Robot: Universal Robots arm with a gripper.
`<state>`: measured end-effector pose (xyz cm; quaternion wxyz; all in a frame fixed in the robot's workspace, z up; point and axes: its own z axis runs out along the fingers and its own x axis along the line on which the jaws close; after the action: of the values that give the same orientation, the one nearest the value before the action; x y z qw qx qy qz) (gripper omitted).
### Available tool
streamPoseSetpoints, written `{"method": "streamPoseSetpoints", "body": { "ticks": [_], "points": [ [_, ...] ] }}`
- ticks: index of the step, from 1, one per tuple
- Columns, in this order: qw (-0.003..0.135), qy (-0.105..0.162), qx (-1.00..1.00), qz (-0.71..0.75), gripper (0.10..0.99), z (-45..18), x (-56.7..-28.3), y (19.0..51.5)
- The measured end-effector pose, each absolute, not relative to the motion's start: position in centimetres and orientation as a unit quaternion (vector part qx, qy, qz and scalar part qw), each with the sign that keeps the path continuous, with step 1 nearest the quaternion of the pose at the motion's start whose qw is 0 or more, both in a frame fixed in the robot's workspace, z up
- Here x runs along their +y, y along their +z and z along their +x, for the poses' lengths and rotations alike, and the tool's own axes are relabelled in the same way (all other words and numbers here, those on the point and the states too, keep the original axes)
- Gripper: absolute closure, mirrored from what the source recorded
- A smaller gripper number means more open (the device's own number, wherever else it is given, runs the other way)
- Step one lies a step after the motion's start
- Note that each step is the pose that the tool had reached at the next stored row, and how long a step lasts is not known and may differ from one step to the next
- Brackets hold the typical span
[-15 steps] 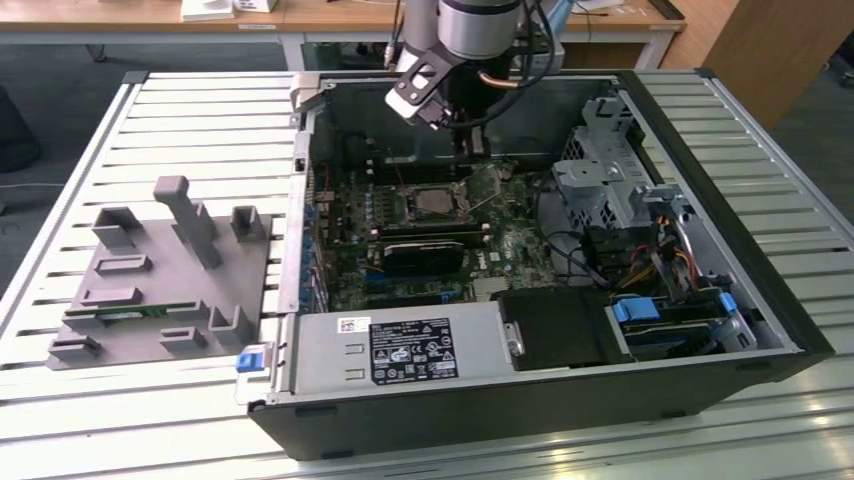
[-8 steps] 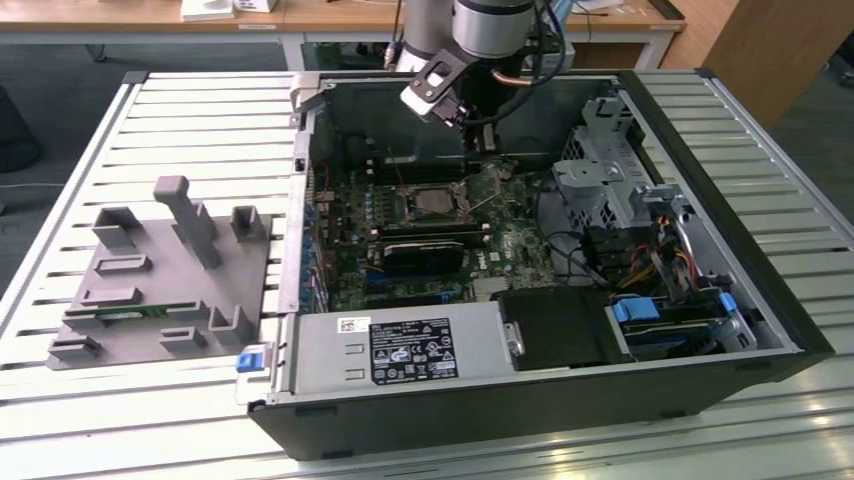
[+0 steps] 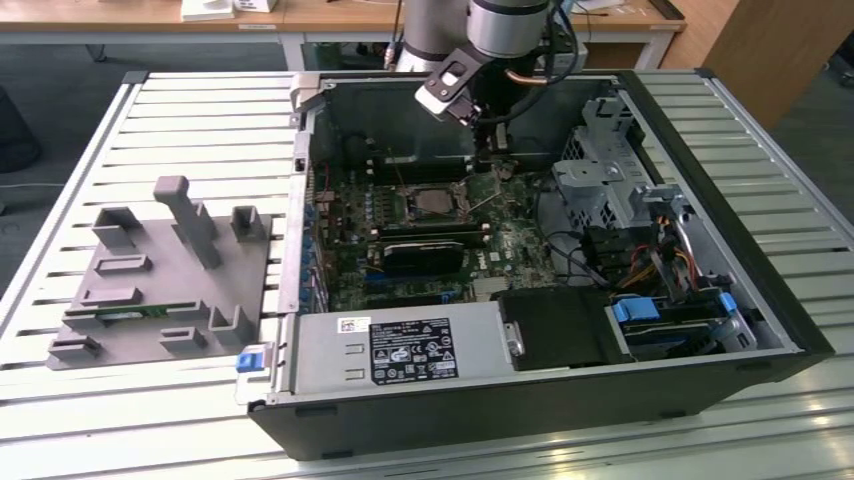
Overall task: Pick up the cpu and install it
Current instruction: 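Close the cpu cover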
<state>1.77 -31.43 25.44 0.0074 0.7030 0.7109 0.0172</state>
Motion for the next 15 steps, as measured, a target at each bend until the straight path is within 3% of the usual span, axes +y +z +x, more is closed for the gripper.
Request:
{"method": "streamPoseSetpoints", "body": {
  "ticks": [15],
  "points": [
    [0.007,0.017,0.711,0.703,0.98,4.4,-31.3,25.4]
  ]
}}
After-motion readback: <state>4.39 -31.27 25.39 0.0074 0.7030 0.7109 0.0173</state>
